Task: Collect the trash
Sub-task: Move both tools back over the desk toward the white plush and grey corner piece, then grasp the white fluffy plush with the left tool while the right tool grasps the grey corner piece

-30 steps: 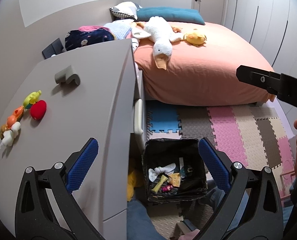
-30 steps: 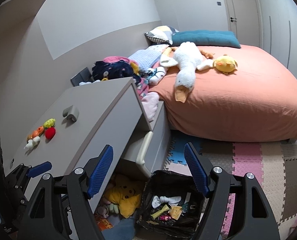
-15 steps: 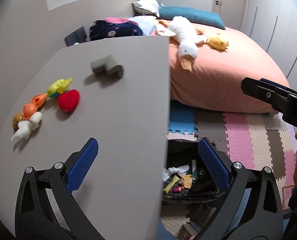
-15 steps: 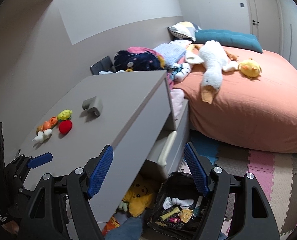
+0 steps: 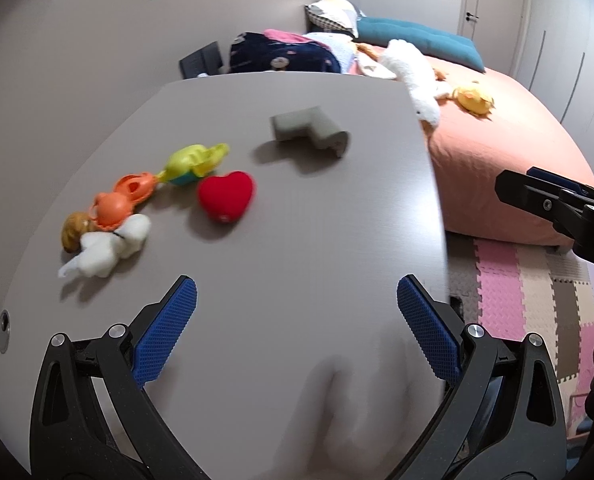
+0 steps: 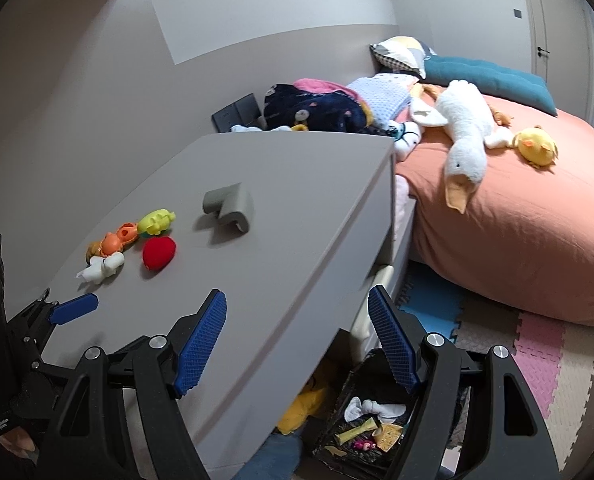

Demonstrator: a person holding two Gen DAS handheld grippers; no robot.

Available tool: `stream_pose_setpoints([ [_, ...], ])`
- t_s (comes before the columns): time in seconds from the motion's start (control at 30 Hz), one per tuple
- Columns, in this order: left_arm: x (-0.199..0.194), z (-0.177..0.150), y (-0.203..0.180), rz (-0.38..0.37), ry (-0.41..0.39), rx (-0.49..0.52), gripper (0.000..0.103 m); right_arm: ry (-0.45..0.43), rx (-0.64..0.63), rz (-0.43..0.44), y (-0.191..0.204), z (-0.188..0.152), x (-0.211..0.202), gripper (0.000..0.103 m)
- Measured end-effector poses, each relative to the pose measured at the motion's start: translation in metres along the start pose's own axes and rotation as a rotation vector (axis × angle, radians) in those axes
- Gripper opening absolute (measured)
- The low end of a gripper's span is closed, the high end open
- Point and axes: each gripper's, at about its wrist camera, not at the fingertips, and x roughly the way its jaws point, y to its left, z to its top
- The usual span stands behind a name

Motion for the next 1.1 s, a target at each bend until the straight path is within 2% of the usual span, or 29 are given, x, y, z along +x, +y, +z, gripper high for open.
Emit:
stream_pose_setpoints([
  [0.4,0.011,0.01,0.053,0.054,-0.022,-0.012,0.097,0.05,-0.041,0.019,0.034,0.019,0.045,0.074],
  [0.9,0.046,0.018,0.117,0.077,0.006,-0.083,0.097,0.094,-0.084,0.008,0.065,0.05,0.095,0.074],
  [1.1,0.054,0.023,0.125,0.1,0.009,-0.026,0.084,0.134,-0.081,0.008,0.069,0.064,0.124,0.074],
])
